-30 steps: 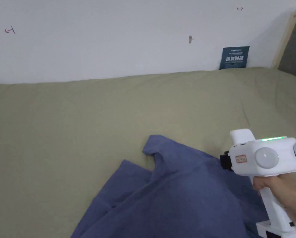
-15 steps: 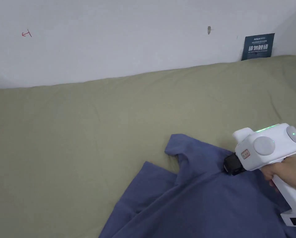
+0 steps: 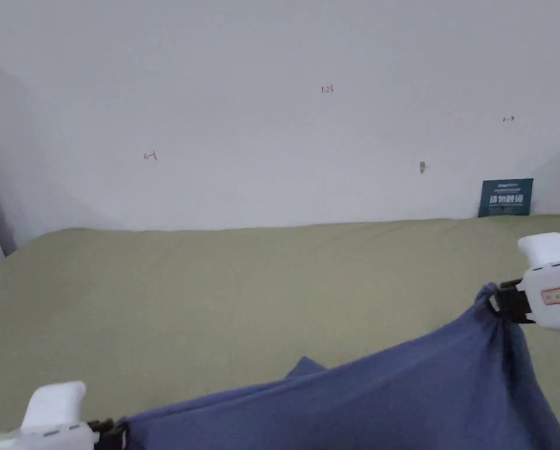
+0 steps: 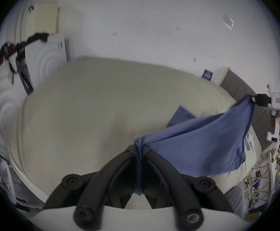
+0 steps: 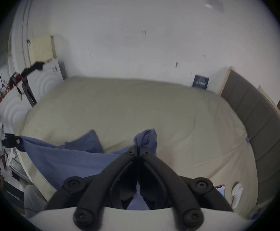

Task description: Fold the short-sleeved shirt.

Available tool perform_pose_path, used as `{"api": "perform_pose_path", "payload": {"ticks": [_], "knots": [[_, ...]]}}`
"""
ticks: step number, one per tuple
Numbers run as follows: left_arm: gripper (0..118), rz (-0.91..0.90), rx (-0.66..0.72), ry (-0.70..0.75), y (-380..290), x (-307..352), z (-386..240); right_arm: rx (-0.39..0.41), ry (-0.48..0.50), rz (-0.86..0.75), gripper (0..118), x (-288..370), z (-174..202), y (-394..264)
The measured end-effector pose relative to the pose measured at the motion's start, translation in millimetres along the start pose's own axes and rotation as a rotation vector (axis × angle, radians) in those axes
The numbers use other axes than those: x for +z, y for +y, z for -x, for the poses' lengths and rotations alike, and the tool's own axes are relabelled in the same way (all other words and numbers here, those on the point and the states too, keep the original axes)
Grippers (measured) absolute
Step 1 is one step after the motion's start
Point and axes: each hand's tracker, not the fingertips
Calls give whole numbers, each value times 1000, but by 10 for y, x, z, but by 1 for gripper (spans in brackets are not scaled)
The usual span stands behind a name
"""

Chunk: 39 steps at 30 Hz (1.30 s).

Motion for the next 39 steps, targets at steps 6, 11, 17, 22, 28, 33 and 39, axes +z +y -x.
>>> {"api": "perform_pose_path", "payload": {"ticks": [6, 11, 17, 22, 28, 33, 39], "knots": [[6, -172, -54, 25, 898, 725, -413, -77, -18, -166, 3, 971, -219, 276], [6, -241, -59, 3, 1551, 1099, -688, -99, -45, -269, 3, 1559, -270, 531], [6, -304, -70, 30, 2015, 1256, -929, -134, -65, -347, 3, 1834, -287, 834], [6, -309, -80, 45, 2331, 1209, -1017, -169, -78, -364, 3, 1682, -346, 1112], [6, -331, -101, 95, 2652, 1036, -1144, -174, -103, -373, 3, 1326, -451, 1472], [6, -332, -103, 118, 3007, 791, -1257, -165, -146, -368, 3, 989, -570, 1924], [6, -362, -76, 101, 3550, 358, -1312, -154, -186, -389, 3, 639, -703, 2459]]}}
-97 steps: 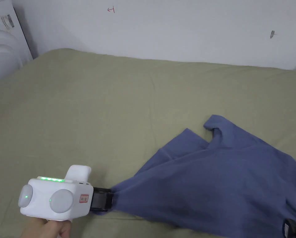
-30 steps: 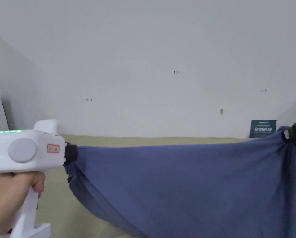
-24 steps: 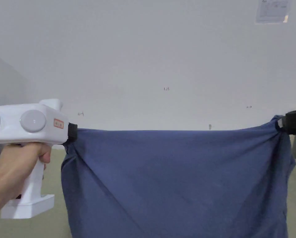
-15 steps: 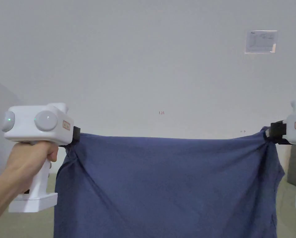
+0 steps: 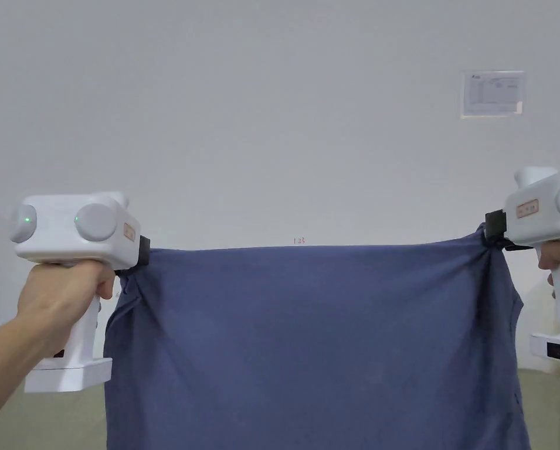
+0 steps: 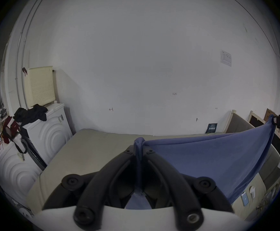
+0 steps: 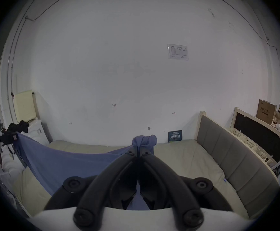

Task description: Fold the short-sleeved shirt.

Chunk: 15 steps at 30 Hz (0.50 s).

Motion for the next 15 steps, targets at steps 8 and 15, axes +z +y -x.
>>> {"api": "perform_pose_path", "payload": {"ticks": [8, 15], "knots": [[6, -43, -50, 74, 347, -650, -93, 87, -28, -42, 3, -587, 282, 405], [6, -56, -62, 108, 353, -1166, -65, 71, -28, -60, 3, -1079, 409, 433]]}}
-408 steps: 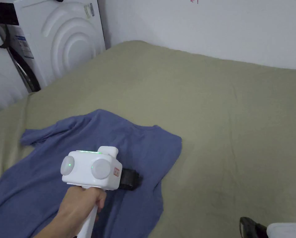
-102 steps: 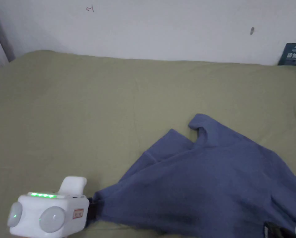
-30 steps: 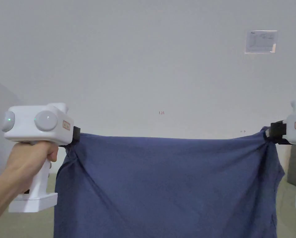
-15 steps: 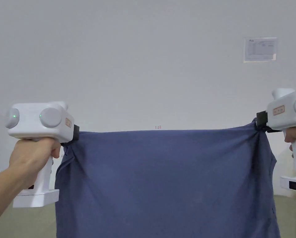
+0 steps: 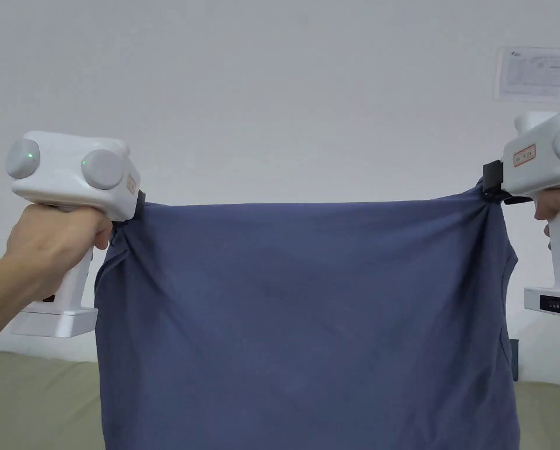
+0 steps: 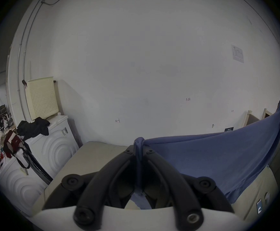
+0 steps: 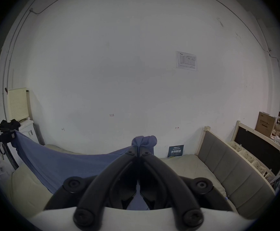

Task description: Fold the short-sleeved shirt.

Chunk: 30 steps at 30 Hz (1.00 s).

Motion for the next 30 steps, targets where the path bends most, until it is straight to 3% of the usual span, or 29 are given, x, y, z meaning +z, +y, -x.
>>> {"api": "perform_pose_path", "payload": {"ticks": [8, 17, 23, 24, 28, 30], "knots": [[6, 84, 8, -6, -588, -707, -97, 15, -5, 84, 3, -603, 40, -614], [6, 267, 2, -58, -1935, -1215, -151, -25, 44, 304, 3, -851, -31, -2172], [5, 356, -1, -132, -2898, -672, 61, -28, 90, 375, 3, 11, -54, -3222], [5, 370, 4, -169, -3012, -525, 131, 2, 84, 406, 3, 183, -34, -3356], [6, 415, 3, -172, -3497, 193, 322, -120, 132, 453, 3, 947, -126, -3928], [6, 448, -3, -195, -3697, 525, 406, -103, 119, 473, 3, 1348, -121, -4164]]}}
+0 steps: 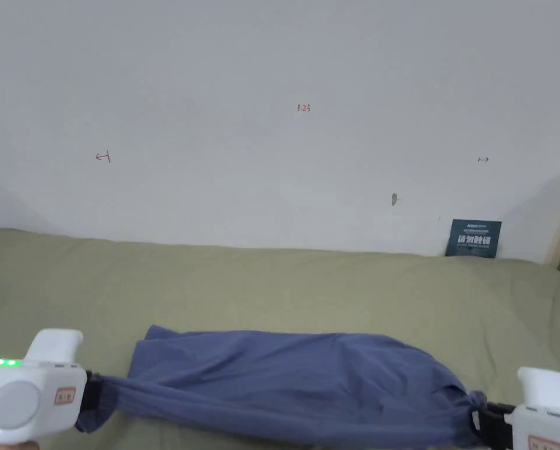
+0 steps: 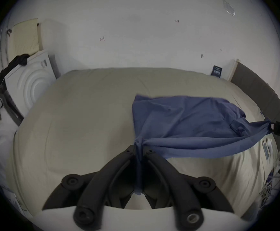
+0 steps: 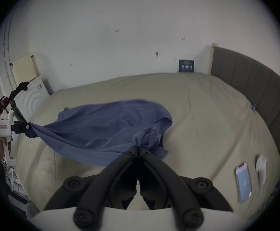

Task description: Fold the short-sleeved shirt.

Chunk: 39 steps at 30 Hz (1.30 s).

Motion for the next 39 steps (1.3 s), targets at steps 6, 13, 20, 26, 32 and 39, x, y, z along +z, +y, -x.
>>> {"api": "perform_pose_path", "payload": {"ticks": [6, 13, 20, 26, 32, 39], "knots": [[6, 51, -13, 11, -926, 626, 62, -34, 7, 36, 3, 746, -15, -912], [6, 64, 42, -7, -1652, 1261, 143, -60, 24, 43, 3, 1380, -25, -1539], [6, 100, 42, -15, -2043, 1537, 189, -75, 21, 63, 3, 1636, -46, -1926], [24, 116, 62, -36, -2167, 1529, 185, -89, 17, 95, 34, 1575, -46, -2005], [117, 48, 135, 3, -2171, 1695, 64, -42, -25, 43, 114, 1690, 36, -1793], [114, -237, 112, -30, -1811, 2392, -430, -3, 2, -207, 113, 2113, 528, -1495]]}}
